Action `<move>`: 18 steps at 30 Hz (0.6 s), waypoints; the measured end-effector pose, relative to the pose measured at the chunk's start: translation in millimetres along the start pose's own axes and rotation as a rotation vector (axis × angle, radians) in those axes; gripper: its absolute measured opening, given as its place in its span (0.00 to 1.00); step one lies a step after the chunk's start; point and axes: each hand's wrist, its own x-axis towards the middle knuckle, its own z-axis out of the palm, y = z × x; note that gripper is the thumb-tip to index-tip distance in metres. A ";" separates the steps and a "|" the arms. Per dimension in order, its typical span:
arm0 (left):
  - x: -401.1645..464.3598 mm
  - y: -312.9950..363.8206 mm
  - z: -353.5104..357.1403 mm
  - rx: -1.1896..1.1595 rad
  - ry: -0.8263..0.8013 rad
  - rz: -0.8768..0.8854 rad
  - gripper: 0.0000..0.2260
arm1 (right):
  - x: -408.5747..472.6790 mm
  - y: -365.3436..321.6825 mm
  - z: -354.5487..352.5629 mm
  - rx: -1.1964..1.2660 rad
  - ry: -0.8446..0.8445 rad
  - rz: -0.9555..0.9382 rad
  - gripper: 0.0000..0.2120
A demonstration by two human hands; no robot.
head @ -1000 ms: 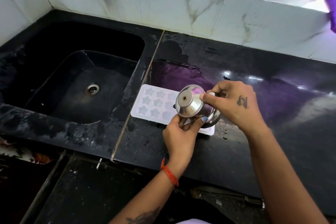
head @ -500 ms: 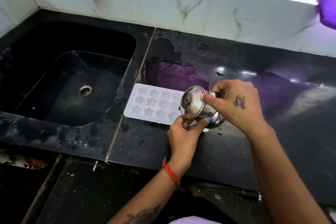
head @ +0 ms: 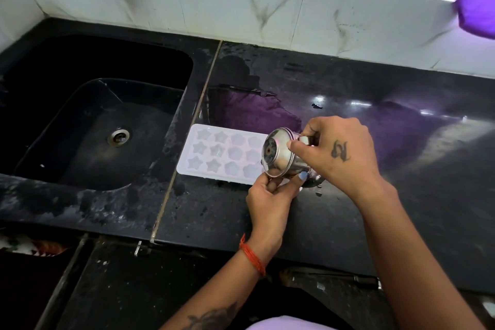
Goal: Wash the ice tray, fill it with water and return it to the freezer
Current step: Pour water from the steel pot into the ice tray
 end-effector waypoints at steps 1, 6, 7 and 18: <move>-0.1 -0.2 0.2 0.013 0.005 0.010 0.13 | 0.0 1.4 -0.3 0.004 0.002 0.000 0.09; 0.3 -2.1 0.6 0.149 0.067 0.097 0.14 | 1.2 14.9 -0.8 0.172 -0.024 0.084 0.11; 0.3 -1.7 1.3 0.180 0.080 0.115 0.14 | 0.8 18.5 -1.0 0.227 -0.028 0.112 0.10; -3.2 -3.0 14.3 0.183 0.020 0.085 0.13 | -8.0 29.2 -11.2 0.243 0.016 0.191 0.11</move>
